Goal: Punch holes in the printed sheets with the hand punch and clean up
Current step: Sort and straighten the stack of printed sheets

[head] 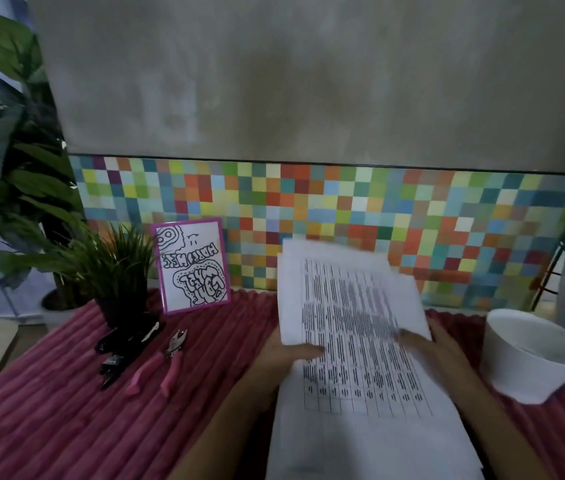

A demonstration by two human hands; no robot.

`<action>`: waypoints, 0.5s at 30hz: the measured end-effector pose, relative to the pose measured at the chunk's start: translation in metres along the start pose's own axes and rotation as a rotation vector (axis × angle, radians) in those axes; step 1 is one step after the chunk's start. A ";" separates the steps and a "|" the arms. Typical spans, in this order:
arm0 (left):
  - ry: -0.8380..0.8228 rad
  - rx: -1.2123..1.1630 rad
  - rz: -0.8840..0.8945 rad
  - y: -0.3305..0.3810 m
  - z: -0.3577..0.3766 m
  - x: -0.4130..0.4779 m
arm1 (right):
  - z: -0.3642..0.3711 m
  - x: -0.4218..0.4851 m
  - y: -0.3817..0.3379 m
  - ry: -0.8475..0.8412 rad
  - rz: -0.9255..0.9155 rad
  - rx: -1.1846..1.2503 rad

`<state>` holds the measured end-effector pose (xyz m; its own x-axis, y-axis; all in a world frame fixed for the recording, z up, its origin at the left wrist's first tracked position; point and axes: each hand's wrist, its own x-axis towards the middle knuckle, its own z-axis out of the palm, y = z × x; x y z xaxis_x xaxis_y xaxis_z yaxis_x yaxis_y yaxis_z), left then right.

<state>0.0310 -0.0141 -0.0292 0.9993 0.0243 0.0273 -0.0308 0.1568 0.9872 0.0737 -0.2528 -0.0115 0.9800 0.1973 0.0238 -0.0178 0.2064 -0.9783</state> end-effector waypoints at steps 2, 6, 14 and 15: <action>0.058 -0.015 0.062 0.014 0.006 -0.010 | -0.001 -0.008 -0.014 -0.030 0.069 0.027; 0.151 0.051 0.234 0.055 0.023 -0.029 | 0.002 -0.014 -0.051 0.087 -0.233 -0.051; 0.285 0.209 0.636 0.132 0.054 -0.052 | 0.040 -0.045 -0.125 0.136 -0.803 -0.226; 0.287 0.222 0.645 0.133 0.055 -0.053 | 0.043 -0.047 -0.125 0.131 -0.823 -0.253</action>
<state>-0.0254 -0.0488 0.1091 0.7386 0.3063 0.6005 -0.5750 -0.1788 0.7984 0.0216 -0.2463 0.1189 0.6774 -0.0360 0.7347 0.7355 0.0129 -0.6774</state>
